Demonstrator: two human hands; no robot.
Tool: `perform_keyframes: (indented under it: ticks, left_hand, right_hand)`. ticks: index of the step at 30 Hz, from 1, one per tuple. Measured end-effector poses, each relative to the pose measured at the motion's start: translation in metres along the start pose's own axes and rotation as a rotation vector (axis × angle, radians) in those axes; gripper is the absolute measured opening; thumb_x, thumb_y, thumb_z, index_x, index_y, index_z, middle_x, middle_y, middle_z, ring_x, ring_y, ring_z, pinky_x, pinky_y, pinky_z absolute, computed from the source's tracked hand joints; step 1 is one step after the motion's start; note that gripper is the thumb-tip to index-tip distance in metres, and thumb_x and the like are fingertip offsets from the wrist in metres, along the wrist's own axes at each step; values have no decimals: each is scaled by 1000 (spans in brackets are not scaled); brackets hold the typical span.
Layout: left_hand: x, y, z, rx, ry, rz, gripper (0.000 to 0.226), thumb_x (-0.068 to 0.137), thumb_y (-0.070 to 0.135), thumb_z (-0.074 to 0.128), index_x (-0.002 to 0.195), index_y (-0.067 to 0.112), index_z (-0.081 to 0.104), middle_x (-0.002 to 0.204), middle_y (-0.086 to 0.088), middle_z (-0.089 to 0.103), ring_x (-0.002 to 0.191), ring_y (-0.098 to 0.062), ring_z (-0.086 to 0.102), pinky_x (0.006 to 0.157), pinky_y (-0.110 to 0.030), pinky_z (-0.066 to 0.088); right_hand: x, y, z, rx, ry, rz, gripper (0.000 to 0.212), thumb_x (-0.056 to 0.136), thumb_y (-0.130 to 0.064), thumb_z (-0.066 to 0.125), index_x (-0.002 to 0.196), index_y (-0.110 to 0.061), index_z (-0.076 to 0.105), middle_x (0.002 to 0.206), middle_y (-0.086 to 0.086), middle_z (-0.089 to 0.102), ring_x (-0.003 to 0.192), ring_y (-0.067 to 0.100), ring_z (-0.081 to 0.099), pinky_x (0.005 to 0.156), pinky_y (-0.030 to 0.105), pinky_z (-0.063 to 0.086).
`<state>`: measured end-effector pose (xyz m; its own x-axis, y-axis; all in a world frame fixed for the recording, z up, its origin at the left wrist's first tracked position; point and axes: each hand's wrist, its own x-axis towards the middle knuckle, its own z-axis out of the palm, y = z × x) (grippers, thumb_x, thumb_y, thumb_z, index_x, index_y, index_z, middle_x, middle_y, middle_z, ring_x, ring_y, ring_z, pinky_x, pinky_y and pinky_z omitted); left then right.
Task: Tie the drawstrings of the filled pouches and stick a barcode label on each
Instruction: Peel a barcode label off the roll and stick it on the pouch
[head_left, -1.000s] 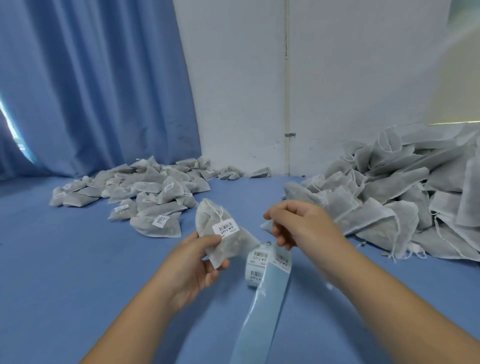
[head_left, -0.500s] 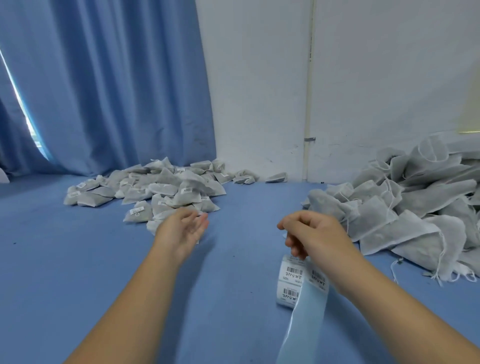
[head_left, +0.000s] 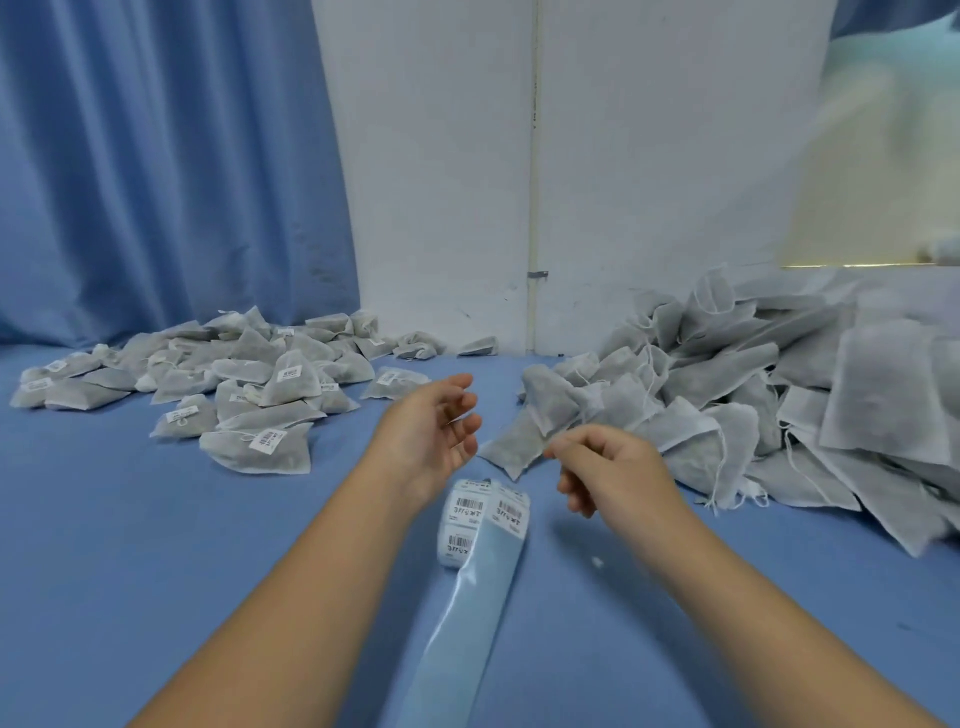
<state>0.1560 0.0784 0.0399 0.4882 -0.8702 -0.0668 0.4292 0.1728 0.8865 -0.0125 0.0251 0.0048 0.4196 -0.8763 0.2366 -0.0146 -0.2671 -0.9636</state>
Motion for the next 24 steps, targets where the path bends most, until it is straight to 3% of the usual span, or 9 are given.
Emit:
perform_keyframes:
  ticks: [6,10,16,24]
  left_hand:
    - [-18,-44,88,111,-169,-60,15,94,9,50,90,14,63,56,5,58,43,-8,52,49,-21,39]
    - [-15,-89,130,193,-140,-63,11,94,10,53,89,14,63,64,1,57,44,-8,50,42,-18,36]
    - [-8,-160,122,390,-33,28,16,93,8,51,91,12,66,72,-1,61,51,-10,53,50,-22,40]
    - [8,-168,114,290,-24,4,23,91,-1,45,91,9,66,68,-5,58,48,-10,52,45,-20,41]
  right_hand:
    - [-12,30,-68,-1,145,100,16,89,-15,62,76,-12,69,53,-1,58,44,12,49,45,19,39]
    - [-25,56,-108,38,265,199,15,90,-14,60,79,-10,70,52,-1,57,43,12,46,44,21,38]
    - [-22,64,-124,107,323,246,14,90,-12,56,83,-9,69,53,-2,57,43,12,45,41,21,36]
    - [10,74,-120,39,404,270,10,88,-12,55,86,-11,65,66,-1,62,47,12,53,45,24,41]
